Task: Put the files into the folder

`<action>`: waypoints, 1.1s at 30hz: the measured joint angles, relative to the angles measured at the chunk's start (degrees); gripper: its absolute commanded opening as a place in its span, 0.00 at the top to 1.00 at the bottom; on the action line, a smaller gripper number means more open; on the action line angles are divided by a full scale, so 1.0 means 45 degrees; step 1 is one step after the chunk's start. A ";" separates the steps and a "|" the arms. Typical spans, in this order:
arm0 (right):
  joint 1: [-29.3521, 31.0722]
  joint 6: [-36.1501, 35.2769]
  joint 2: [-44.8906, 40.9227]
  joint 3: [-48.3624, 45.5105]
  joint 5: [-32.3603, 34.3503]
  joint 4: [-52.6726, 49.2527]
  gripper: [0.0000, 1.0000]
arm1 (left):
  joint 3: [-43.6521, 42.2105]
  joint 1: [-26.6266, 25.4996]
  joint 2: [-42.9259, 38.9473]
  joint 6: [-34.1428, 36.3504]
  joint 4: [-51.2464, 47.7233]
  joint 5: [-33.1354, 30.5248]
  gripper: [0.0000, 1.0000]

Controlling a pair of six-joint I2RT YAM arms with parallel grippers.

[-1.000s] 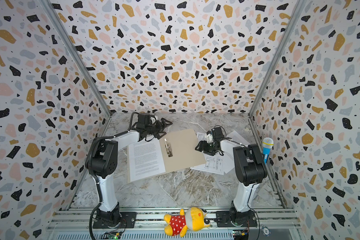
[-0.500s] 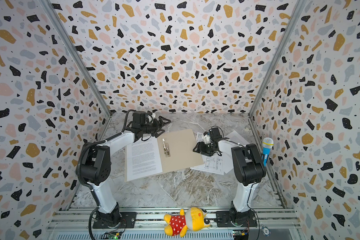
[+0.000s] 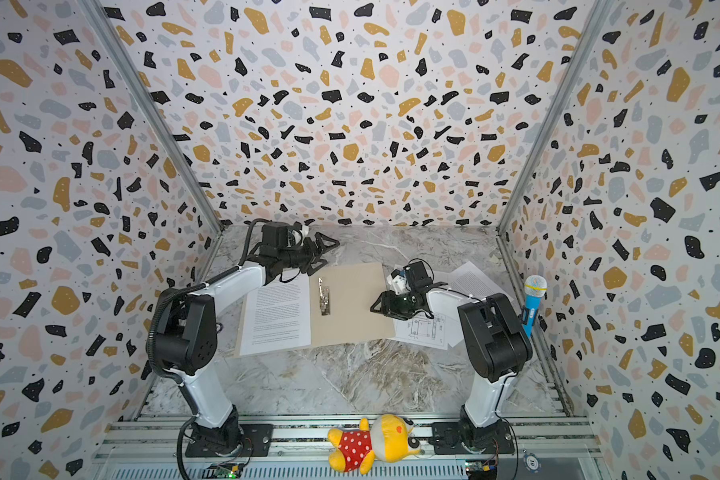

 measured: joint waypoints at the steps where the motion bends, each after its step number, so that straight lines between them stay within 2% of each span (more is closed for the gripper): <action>1: -0.0010 0.0039 -0.0282 -0.0141 0.0083 -0.0044 0.34 | 0.0000 -0.0112 -0.0005 0.0034 0.0005 -0.0019 0.00; 5: -0.0491 -0.0005 -0.1564 -0.0466 0.1001 -0.0505 0.25 | 0.0083 -0.0908 0.0078 0.0097 -0.0063 -0.0126 0.01; 8: -0.1243 -0.0291 -0.2526 -0.0471 0.2006 -0.0811 0.21 | 0.0889 -0.1724 0.0651 0.0175 -0.0204 -0.0248 0.01; 14: -0.2851 -0.1146 -0.3113 -0.0651 0.3944 -0.1248 0.00 | 0.3109 -0.2987 0.2380 0.0763 -0.0811 -0.1001 0.00; 18: -0.3507 -0.1613 -0.3099 -0.0787 0.5110 -0.1452 0.01 | 0.4211 -0.3604 0.3453 0.1035 -0.1166 -0.1598 0.00; 22: -0.4231 -0.1923 -0.3089 -0.0821 0.5445 -0.1302 0.01 | 0.5659 -0.4114 0.4828 0.1350 -0.1622 -0.2093 0.00; 28: -0.5367 -0.2244 -0.2749 -0.1438 0.5076 -0.0593 0.02 | 0.7480 -0.4915 0.6703 0.1851 -0.2395 -0.2628 0.00; 33: -0.5892 -0.2370 -0.2181 -0.2132 0.4211 -0.0223 0.06 | 0.8354 -0.5416 0.7713 0.2147 -0.3128 -0.3026 0.06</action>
